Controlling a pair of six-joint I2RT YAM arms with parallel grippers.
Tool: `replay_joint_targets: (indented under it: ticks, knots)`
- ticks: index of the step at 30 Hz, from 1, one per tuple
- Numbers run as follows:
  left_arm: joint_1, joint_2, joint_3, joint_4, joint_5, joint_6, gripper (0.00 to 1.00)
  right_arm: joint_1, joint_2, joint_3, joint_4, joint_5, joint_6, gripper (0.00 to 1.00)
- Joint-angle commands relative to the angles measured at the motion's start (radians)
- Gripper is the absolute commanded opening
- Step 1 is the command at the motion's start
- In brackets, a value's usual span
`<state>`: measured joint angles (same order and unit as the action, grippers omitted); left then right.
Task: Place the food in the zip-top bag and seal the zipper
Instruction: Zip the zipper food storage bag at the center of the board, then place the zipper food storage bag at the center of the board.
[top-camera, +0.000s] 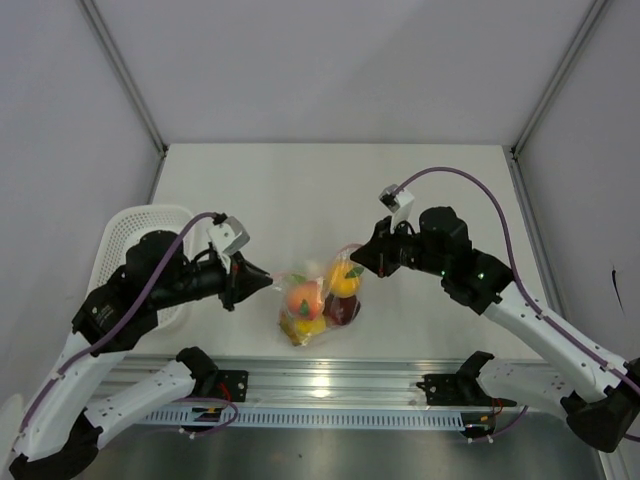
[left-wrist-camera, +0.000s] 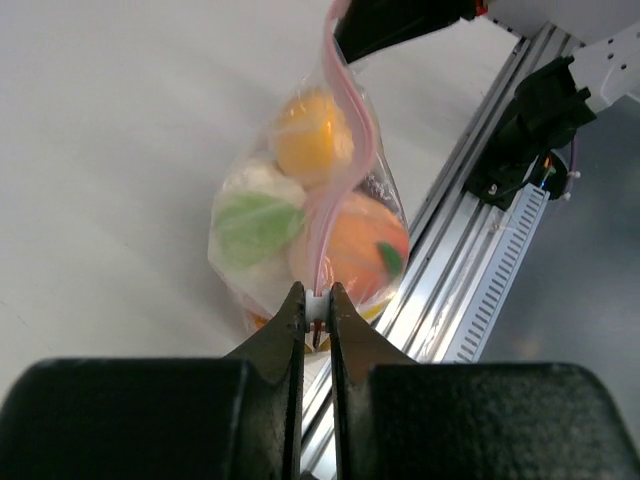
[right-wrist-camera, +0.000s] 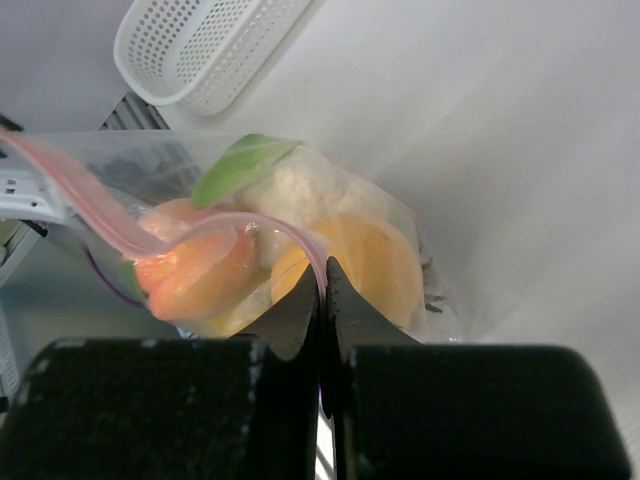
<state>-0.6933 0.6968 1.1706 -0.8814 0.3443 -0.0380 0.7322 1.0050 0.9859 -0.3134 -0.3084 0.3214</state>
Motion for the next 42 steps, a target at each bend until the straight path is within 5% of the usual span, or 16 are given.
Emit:
replay_joint_targets:
  ticks: [1,8,12,15,20,34,42]
  knots:
    - [0.005,0.052,0.001,0.157,0.015,-0.057,0.11,0.035,-0.016,0.105,-0.036,0.058,0.004,0.0]
    - [0.005,0.165,-0.012,0.255,-0.083,-0.111,0.43,-0.092,0.046,0.114,-0.081,0.1,0.099,0.0]
    - [0.005,0.106,-0.032,0.331,-0.163,-0.109,0.82,-0.227,0.13,0.131,-0.07,0.031,0.11,0.0]
    - [0.005,0.021,-0.052,0.354,-0.221,-0.099,0.99,-0.342,0.176,0.129,-0.024,-0.004,0.123,0.0]
    - [0.005,-0.143,-0.114,0.423,-0.229,-0.065,0.99,-0.525,0.316,0.152,0.076,-0.038,0.127,0.0]
    - [0.005,-0.218,-0.209,0.375,-0.079,-0.152,0.99,-0.96,0.725,0.376,0.227,-0.078,0.102,0.0]
    - [0.005,-0.232,-0.261,0.412,-0.019,-0.211,1.0,-1.047,0.889,0.508,0.178,-0.054,0.137,0.02]
